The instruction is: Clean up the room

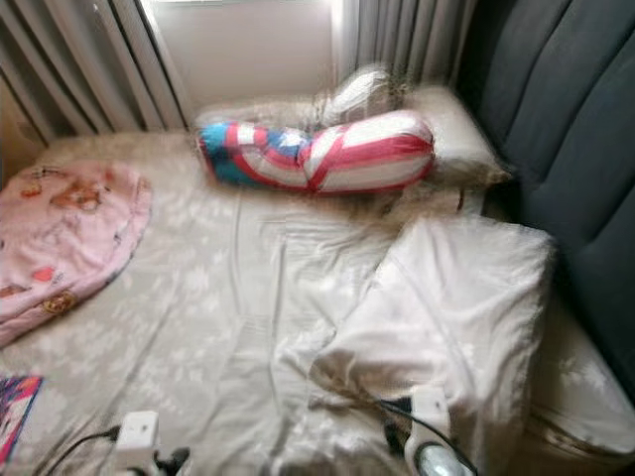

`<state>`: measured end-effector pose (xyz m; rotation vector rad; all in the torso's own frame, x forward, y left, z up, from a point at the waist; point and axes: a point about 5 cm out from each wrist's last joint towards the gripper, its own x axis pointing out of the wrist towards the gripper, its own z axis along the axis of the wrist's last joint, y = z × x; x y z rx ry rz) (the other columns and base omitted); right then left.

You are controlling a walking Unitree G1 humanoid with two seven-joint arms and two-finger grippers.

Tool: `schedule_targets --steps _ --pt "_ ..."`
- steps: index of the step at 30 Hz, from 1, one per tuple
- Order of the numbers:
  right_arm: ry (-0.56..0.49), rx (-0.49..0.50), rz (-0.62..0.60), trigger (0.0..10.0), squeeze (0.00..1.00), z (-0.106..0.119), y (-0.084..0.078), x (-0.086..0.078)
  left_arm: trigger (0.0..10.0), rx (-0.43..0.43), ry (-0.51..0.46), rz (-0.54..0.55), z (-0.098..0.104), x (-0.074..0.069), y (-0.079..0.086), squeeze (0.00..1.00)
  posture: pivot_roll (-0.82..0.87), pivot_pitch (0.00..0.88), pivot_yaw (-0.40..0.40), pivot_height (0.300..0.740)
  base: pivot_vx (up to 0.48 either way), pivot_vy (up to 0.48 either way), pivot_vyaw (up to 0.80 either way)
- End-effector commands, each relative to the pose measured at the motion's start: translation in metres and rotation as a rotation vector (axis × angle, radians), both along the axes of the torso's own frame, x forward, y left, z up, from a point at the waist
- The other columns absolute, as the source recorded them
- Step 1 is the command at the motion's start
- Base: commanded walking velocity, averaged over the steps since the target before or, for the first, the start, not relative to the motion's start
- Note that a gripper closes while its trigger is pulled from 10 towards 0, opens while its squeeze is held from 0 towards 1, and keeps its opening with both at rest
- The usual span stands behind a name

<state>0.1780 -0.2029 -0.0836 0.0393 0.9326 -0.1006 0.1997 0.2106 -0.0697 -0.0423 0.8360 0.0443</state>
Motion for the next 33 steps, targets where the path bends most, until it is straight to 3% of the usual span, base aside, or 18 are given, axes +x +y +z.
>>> schedule_targets --steps 1,14,33 --pt "-0.018 0.017 0.016 10.0 0.0 0.0028 0.0087 0.009 10.0 0.035 0.036 0.02 -0.003 -0.011 0.0146 0.0 0.06 0.0 0.003 0.74 0.0 0.0 0.0" --pt "-0.016 0.015 0.03 10.0 0.0 0.0024 0.0091 0.008 10.0 0.042 0.042 -0.004 -0.0034 -0.0119 0.0145 0.0 0.06 0.0 0.005 0.74 0.0 0.0 0.0" --pt "-0.023 0.015 0.022 10.0 0.0 0.0029 0.0088 0.0088 10.0 0.044 0.039 0.0 -0.0031 -0.0114 0.0146 0.0 0.06 0.0 0.006 0.74 0.0 -0.392 0.14"
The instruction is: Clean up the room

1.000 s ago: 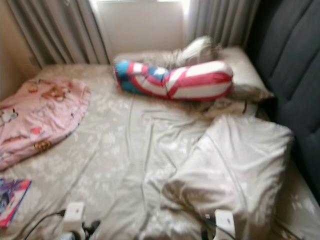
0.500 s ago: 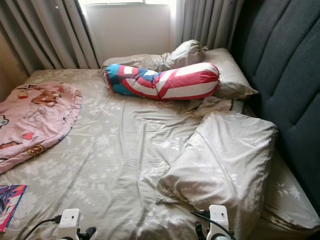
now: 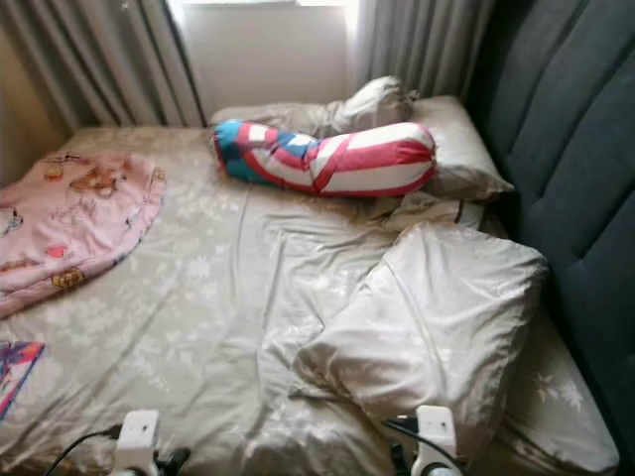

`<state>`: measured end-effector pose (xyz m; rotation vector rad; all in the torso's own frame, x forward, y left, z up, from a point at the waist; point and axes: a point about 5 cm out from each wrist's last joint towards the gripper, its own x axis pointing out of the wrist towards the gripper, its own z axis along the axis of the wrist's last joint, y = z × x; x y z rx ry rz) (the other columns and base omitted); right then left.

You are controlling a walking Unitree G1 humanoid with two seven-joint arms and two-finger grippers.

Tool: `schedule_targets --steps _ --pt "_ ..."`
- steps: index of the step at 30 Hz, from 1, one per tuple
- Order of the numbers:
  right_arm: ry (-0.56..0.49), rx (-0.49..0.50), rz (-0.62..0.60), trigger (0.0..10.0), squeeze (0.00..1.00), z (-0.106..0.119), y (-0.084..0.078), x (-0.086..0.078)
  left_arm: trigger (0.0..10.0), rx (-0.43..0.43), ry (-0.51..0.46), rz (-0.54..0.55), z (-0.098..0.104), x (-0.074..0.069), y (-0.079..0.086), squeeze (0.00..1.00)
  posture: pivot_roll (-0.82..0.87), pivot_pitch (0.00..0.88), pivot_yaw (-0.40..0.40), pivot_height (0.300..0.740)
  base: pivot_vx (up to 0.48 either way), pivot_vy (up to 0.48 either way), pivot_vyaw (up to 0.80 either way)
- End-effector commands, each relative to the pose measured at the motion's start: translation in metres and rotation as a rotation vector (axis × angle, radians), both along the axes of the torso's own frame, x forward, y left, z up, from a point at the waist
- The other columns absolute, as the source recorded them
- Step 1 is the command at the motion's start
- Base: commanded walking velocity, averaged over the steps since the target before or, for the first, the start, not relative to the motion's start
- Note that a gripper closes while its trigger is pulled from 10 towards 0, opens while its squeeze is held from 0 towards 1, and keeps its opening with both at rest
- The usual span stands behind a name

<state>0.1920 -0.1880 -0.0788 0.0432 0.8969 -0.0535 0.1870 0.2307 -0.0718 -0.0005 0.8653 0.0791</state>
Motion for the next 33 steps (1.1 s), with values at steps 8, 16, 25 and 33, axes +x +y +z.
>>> schedule_targets --steps 8,16,25,33 --pt "0.011 -0.008 -0.024 10.0 0.0 -0.0019 -0.0064 -0.0055 10.0 -0.01 0.006 -0.001 -0.0011 0.0009 -0.0053 0.0 0.06 0.0 0.005 0.74 0.0 -0.214 0.0" --pt "-0.041 -0.006 -0.099 10.0 0.0 0.0002 -0.0078 -0.004 10.0 -0.009 0.003 -0.003 -0.0008 0.0012 -0.005 0.0 0.04 0.0 0.014 0.74 0.0 0.0 0.0" --pt "-0.122 0.029 -0.182 10.0 0.0 0.0045 -0.0089 -0.0001 10.0 -0.009 -0.008 -0.005 0.0002 0.0032 -0.0058 0.0 0.03 0.0 0.02 0.74 0.0 0.0 0.0" --pt "-0.109 0.026 -0.162 10.0 0.0 0.0039 -0.0094 -0.0006 10.0 -0.022 -0.008 0.032 -0.0008 0.0022 -0.0067 0.0 0.03 0.0 0.013 0.74 0.0 0.032 0.0"
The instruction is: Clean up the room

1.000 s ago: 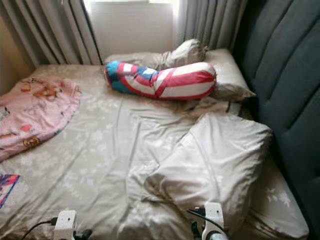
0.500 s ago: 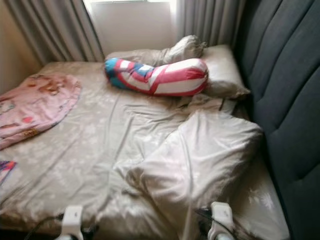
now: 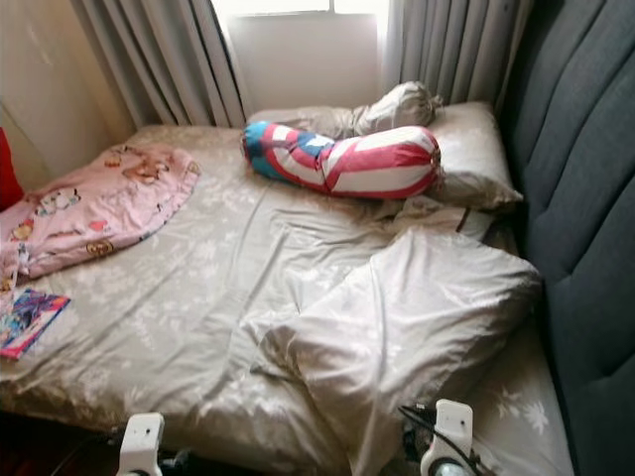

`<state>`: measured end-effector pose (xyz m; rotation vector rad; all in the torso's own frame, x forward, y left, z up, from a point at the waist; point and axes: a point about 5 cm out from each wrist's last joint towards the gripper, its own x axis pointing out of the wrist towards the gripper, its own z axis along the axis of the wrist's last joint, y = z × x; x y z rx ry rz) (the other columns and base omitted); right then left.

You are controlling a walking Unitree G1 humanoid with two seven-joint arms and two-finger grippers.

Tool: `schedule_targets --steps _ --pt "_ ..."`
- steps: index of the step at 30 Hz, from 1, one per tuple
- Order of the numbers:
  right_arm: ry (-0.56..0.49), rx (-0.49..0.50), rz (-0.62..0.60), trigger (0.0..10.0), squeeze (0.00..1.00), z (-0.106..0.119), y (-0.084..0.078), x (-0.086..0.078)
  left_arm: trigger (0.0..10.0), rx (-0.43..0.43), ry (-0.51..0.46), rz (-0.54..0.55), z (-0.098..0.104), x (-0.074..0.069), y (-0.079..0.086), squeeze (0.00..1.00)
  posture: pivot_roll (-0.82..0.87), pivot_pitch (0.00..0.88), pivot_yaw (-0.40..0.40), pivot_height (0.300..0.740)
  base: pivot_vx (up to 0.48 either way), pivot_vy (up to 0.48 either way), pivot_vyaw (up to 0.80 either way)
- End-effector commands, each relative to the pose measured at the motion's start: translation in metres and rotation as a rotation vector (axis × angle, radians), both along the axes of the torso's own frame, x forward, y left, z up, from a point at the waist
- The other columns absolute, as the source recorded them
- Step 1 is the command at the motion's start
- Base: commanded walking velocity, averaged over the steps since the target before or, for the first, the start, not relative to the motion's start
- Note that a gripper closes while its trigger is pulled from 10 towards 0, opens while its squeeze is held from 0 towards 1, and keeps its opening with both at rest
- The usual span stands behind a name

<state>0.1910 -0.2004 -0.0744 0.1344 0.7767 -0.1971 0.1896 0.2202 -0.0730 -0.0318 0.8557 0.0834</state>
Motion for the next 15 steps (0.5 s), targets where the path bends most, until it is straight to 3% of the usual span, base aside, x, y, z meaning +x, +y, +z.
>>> schedule_targets --steps 1,8,15 --pt "0.005 0.011 0.003 10.0 0.0 -0.0006 0.003 0.0001 10.0 0.002 0.003 0.014 0.0004 -0.0006 0.0038 0.0 0.03 0.0 0.014 0.74 0.0 0.48 0.0" --pt "0.001 0.008 -0.009 10.0 0.0 -0.0008 0.0025 -0.0007 10.0 0.006 0.0 0.008 0.0005 -0.0008 0.0039 0.0 0.03 0.0 0.012 0.74 0.0 0.43 0.0" --pt "-0.045 0.013 -0.016 10.0 0.0 0.0017 0.003 0.0013 10.0 0.014 -0.048 0.002 0.0035 0.0018 0.0048 0.0 0.03 0.0 0.009 0.74 0.0 0.0 0.0"
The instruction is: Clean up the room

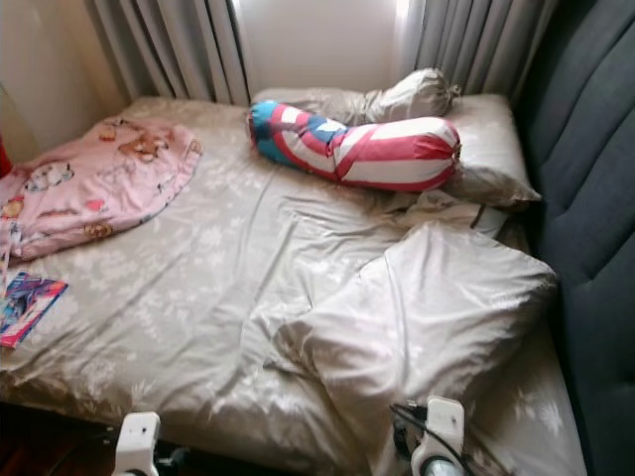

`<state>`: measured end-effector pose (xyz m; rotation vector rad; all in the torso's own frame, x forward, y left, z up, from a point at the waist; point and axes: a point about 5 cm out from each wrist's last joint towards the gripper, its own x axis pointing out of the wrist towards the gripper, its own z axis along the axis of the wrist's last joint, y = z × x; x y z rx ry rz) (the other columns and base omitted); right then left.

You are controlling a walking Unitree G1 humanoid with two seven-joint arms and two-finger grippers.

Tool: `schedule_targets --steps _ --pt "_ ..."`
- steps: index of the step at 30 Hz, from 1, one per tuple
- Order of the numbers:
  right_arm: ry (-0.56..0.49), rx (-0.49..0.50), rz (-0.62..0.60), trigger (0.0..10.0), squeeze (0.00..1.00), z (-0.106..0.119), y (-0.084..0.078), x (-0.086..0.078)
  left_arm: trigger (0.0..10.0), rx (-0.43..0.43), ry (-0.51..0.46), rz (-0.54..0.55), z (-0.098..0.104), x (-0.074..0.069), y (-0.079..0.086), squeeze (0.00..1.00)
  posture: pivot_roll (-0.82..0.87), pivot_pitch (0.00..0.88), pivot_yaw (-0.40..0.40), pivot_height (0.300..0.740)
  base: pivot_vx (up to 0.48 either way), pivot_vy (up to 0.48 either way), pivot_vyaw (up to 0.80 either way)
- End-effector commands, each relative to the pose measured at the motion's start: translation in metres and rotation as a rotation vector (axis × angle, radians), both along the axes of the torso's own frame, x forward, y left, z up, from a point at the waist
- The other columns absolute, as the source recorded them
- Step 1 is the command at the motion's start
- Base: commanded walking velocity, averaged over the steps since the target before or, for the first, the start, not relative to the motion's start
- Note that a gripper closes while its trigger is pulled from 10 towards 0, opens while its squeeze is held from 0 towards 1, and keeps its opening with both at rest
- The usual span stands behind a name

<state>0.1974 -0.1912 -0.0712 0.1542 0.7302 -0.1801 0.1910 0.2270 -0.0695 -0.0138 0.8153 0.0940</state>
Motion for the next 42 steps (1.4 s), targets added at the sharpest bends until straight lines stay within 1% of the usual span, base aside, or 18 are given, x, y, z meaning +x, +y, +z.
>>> schedule_targets --steps 1,4,5,6,7,8,14,19,21,22,23,25,29,33,34,35,37,42 --pt "-0.002 -0.006 -0.015 10.0 0.0 -0.001 -0.006 -0.005 10.0 -0.008 -0.021 0.001 0.001 0.001 -0.002 0.0 0.03 0.0 0.009 0.74 0.0 0.0 0.0" --pt "-0.019 -0.007 -0.004 10.0 0.0 0.0 -0.006 -0.004 10.0 -0.011 -0.05 0.009 0.002 0.002 -0.002 0.0 0.03 0.0 0.002 0.74 0.0 0.0 0.0" --pt "-0.087 -0.023 0.009 10.0 0.0 0.016 -0.008 0.023 10.0 -0.014 -0.068 0.011 0.003 0.003 -0.003 0.0 0.04 0.0 -0.003 0.74 0.0 0.0 0.0" --pt "-0.125 -0.033 0.012 10.0 0.0 0.025 -0.009 0.038 10.0 -0.015 -0.076 0.01 0.004 0.004 -0.003 0.0 0.04 0.0 -0.005 0.74 0.0 0.0 0.0" --pt "-0.125 -0.033 0.012 10.0 0.0 0.025 -0.009 0.038 10.0 -0.015 -0.076 0.01 0.004 0.004 -0.003 0.0 0.04 0.0 -0.005 0.74 0.0 0.0 0.0" --pt "-0.151 -0.038 0.012 10.0 0.0 0.032 -0.009 0.048 10.0 -0.017 -0.083 0.01 0.004 0.004 -0.004 0.0 0.03 0.0 -0.003 0.74 0.0 0.0 0.0" --pt "-0.255 -0.048 -0.015 10.0 0.0 0.048 -0.012 0.065 10.0 -0.026 -0.124 0.01 0.006 0.006 -0.004 0.0 0.0 0.0 0.013 0.74 0.0 0.0 0.0" --pt "-0.301 -0.036 -0.015 10.0 0.0 0.054 -0.01 0.07 10.0 -0.028 -0.16 0.021 0.009 0.007 -0.004 0.0 0.0 0.0 0.017 0.74 0.0 0.0 0.0" --pt "-0.321 -0.03 -0.005 10.0 0.0 0.056 -0.007 0.071 10.0 -0.025 -0.257 0.012 0.028 0.042 -0.014 0.0 0.0 0.0 0.017 0.74 0.0 0.0 0.0" --pt "-0.339 -0.038 0.012 10.0 0.0 0.058 -0.005 0.073 10.0 -0.022 -0.388 0.007 0.054 0.076 -0.019 0.0 0.0 0.0 0.017 0.74 0.0 0.0 0.0" --pt "-0.339 -0.038 0.012 10.0 0.0 0.058 -0.005 0.073 10.0 -0.022 -0.388 0.007 0.054 0.076 -0.019 0.0 0.0 0.0 0.017 0.74 0.0 0.0 0.0" --pt "-0.366 -0.041 0.032 10.0 0.0 0.06 -0.002 0.075 10.0 0.02 -0.497 -0.024 0.073 0.092 -0.019 0.0 -0.01 0.0 0.015 0.74 0.0 0.0 0.0" --pt "-0.41 -0.048 0.07 10.0 0.0 0.064 0.003 0.077 10.0 0.046 -0.663 -0.095 0.099 0.108 -0.025 0.0 -0.02 0.0 0.016 0.74 0.0 0.0 0.0" --pt "-0.428 -0.052 0.082 10.0 0.0 0.065 0.003 0.076 10.0 0.048 -0.702 -0.12 0.104 0.11 -0.028 0.0 -0.02 0.0 0.016 0.74 0.0 0.0 0.0" --pt "-0.465 -0.058 0.096 10.0 0.0 0.068 0.003 0.076 10.0 0.037 -0.72 -0.139 0.104 0.107 -0.031 0.0 -0.04 0.0 0.014 0.74 0.0 0.0 0.0" --pt "-0.465 -0.058 0.096 10.0 0.0 0.068 0.003 0.076 10.0 0.037 -0.72 -0.139 0.104 0.107 -0.031 0.0 -0.04 0.0 0.014 0.74 0.0 0.0 0.0" --pt "-0.536 -0.066 0.122 10.0 0.0 0.073 0.005 0.073 10.0 0.01 -0.739 -0.159 0.099 0.098 -0.038 0.0 -0.05 0.0 0.009 0.74 0.0 0.0 0.0" --pt "-0.588 -0.079 0.153 10.0 0.0 0.076 0.006 0.069 10.0 0.013 -0.736 -0.146 0.091 0.086 -0.037 0.0 -0.04 0.0 -0.006 0.74 0.0 0.0 0.0"
